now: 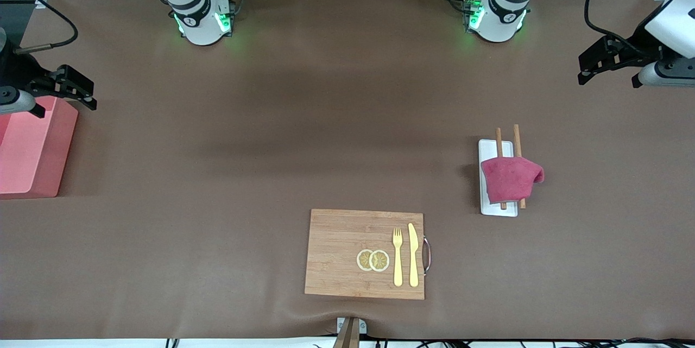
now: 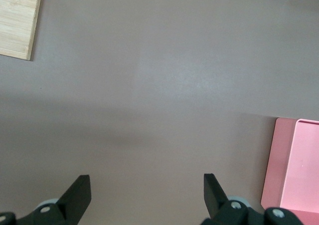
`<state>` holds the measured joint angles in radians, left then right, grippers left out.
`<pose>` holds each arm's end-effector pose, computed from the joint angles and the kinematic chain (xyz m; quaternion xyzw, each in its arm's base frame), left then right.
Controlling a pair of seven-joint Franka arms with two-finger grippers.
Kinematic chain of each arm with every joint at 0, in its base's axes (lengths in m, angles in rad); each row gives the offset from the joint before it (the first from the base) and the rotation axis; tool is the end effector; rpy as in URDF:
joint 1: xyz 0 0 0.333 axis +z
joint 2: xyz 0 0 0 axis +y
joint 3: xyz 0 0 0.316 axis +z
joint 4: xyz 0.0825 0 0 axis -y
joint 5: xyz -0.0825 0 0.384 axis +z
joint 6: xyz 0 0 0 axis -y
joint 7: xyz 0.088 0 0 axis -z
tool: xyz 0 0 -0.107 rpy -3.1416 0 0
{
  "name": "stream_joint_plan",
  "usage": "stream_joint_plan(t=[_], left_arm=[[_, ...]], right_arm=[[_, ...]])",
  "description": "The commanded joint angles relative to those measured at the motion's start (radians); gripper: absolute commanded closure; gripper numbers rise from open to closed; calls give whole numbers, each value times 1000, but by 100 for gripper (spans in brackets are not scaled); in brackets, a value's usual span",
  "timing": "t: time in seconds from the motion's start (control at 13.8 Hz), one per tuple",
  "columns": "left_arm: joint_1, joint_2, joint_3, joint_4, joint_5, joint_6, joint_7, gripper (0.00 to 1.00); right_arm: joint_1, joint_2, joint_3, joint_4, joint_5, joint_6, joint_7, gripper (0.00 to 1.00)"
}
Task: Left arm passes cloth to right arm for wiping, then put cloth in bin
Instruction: 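Reach the left gripper down to the pink cloth on the plate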
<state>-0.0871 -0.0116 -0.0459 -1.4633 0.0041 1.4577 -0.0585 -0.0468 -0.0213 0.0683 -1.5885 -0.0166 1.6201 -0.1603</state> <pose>0.5342 -0.0712 0.6710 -0.9993 0.0370 -0.0032 0.0020 0.5529 0.0106 0.6324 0.9955 0.0909 0.0257 0.0108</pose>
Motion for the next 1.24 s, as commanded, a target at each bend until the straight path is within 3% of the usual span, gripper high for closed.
stream_joint_plan(t=[0.0,0.29,0.87,1.16], left_arm=[[-3,-1,1,3,-18,4,17,0],[-16,25,0,3,-18,4,0,0],[4,260,-2,-29,-21,9,-3,0],[21,399,4,-26,-18,133,-68,0]], right_arm=[[-10,-11,8,2,-5,-11,-7,0],[-8,-11,8,2,-3,-11,-7,0],[-10,-6,8,2,-5,-6,-7,0],[-11,-3,8,2,-3,-9,-7,0]])
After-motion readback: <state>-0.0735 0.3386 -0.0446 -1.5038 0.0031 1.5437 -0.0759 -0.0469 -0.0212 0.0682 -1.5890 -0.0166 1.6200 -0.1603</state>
